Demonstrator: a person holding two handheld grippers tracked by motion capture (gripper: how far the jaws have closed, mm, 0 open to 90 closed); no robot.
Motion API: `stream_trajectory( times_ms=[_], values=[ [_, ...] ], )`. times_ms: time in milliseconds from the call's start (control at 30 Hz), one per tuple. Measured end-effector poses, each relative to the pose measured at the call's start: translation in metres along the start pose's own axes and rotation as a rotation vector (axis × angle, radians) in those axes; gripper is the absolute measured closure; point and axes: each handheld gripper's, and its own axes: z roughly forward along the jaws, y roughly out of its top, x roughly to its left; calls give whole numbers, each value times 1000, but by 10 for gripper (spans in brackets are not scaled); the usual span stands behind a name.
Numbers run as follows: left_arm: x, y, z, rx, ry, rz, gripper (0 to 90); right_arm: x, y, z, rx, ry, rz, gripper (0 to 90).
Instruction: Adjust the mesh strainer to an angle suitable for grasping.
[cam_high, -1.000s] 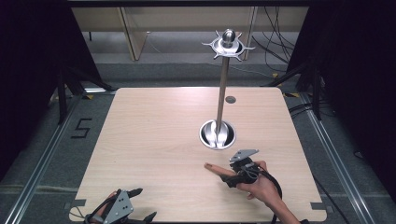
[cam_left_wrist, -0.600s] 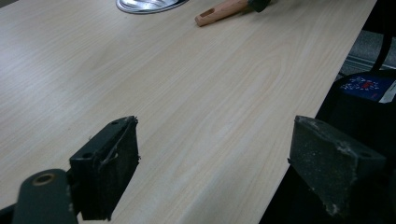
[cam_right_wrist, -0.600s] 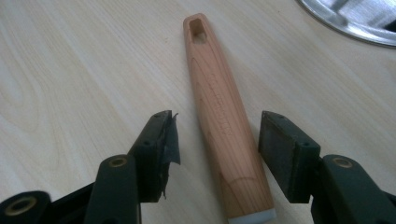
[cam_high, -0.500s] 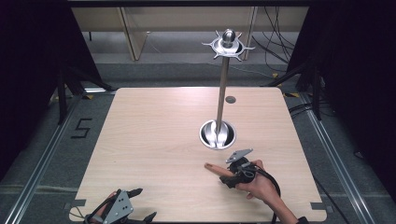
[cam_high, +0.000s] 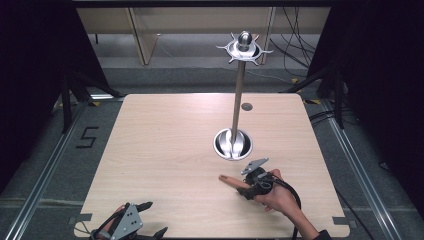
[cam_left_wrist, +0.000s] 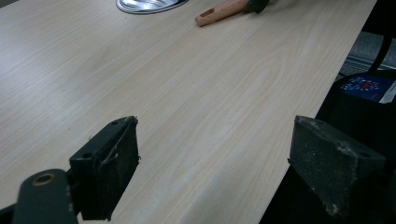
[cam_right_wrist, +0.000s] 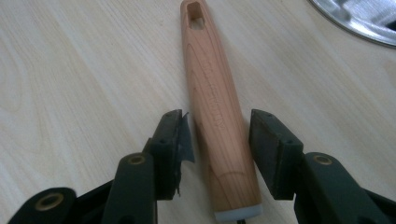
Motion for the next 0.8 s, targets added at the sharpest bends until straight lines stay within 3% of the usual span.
stream_trajectory(
  times_ms=[233, 367, 400, 433, 467, 500, 533, 600, 633, 733, 767, 800],
  values=[
    [1, 0, 0, 6, 1, 3, 151, 0, 4, 1, 19, -7, -38, 613],
    [1, 0, 0, 7, 0, -1, 151, 0, 6, -2, 49, 16, -65, 660],
    [1, 0, 0, 7, 1, 1, 151, 0, 6, -2, 61, 10, -54, 663],
    [1, 0, 0, 4, 1, 4, 151, -1, 7, -1, 50, 19, -78, 670],
    [1, 0, -1, 9, -3, 2, 151, 0, 7, -2, 67, 20, -62, 678],
    [1, 0, 1, -10, 6, 0, 151, -2, 8, -2, 58, 23, -90, 689],
    [1, 0, 0, 2, 2, 2, 151, -2, 9, -1, 54, 30, -109, 702],
    [1, 0, 0, 4, 1, 2, 151, 1, 9, -2, 69, 22, -85, 704],
    [1, 1, 0, 7, -2, 4, 151, -1, 9, -1, 60, 16, -111, 704],
    [1, 2, 2, -4, -9, 1, 151, -1, 8, -2, 54, 11, -118, 705],
    [0, 1, 3, -13, -2, -15, 151, -2, 7, -4, 54, 7, -103, 705],
    [1, 2, 3, -4, 0, -5, 151, -1, 7, -6, 44, 4, -78, 706]
  ],
)
